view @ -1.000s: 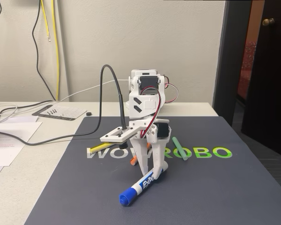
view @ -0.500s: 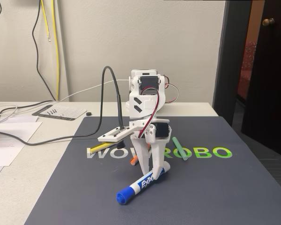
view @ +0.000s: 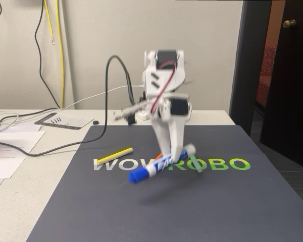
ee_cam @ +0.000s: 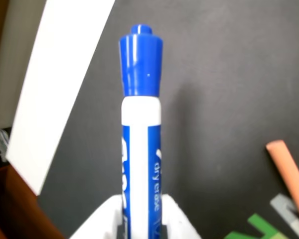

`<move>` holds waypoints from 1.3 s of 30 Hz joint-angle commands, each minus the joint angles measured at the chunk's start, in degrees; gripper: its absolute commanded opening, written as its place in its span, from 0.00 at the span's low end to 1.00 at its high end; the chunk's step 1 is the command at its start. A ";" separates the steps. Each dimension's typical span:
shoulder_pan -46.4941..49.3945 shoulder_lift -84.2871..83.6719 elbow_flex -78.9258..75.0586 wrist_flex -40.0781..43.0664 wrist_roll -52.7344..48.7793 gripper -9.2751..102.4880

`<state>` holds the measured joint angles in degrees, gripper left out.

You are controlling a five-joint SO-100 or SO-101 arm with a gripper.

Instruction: Pick up the blue marker.

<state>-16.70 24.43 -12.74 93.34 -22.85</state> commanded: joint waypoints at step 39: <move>-4.13 64.25 38.41 23.99 26.54 0.08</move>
<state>-20.92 82.35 22.32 107.05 4.48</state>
